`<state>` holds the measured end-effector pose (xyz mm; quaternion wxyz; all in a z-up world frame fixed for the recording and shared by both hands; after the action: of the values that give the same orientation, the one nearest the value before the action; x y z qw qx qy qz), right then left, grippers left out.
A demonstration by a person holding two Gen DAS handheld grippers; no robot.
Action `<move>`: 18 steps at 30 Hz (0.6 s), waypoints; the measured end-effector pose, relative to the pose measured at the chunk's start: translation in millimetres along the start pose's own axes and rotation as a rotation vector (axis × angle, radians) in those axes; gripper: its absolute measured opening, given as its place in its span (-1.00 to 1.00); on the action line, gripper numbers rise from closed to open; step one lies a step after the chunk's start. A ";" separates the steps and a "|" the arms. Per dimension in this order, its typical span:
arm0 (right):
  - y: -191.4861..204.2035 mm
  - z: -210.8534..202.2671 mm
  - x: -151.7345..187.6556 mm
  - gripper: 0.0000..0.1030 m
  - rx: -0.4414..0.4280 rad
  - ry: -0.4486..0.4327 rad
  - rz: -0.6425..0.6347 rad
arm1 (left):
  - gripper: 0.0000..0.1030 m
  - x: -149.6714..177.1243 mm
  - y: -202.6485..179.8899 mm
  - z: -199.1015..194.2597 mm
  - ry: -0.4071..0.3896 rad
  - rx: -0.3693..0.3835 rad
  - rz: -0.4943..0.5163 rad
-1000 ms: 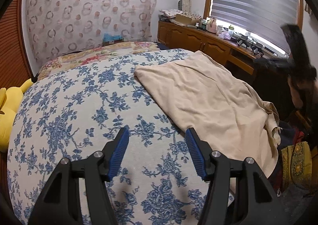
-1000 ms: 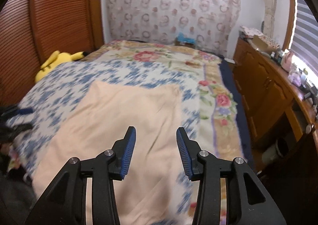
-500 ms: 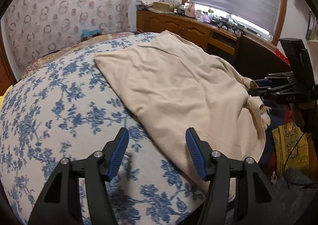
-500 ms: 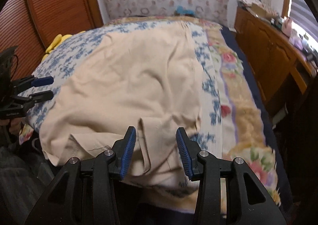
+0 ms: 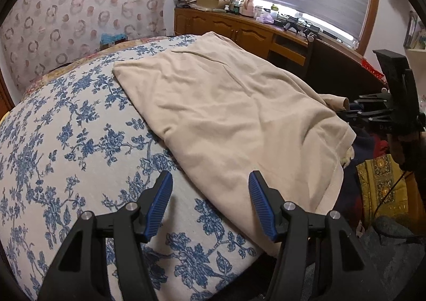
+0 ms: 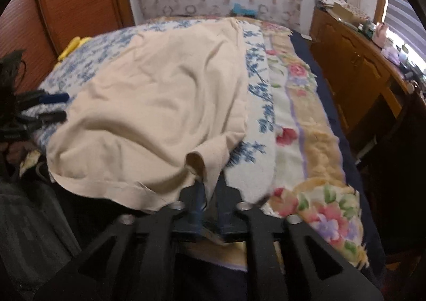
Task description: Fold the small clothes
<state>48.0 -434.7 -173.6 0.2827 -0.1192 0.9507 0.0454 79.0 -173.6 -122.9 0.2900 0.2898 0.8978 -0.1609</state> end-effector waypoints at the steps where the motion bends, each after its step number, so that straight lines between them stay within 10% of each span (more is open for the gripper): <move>1: 1.2 0.8 -0.7 -0.42 0.000 -0.004 -0.002 | 0.14 0.0 0.1 0.8 0.002 0.003 -0.001; 10: 14.0 13.2 1.7 -0.42 0.015 -0.004 -0.027 | 0.14 10.3 -12.1 5.9 0.031 0.050 -0.006; 18: 29.1 5.2 -3.6 -0.94 -0.061 -0.048 -0.056 | 0.14 15.8 -24.1 1.9 0.031 0.116 -0.002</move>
<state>46.3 -405.1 -175.3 0.3027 -0.1530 0.9382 0.0693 54.5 -186.6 -131.2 0.2587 0.3075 0.8917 -0.2085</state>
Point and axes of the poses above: each gripper's, at about its wrist camera, not at the fingertips, and z roughly the way its jaws point, y to its left, x to its underside, the point moved 7 cm from there along z, roughly the way its jaws point, and after that the axes turned 5 degrees about y, right-handed, at the moved point
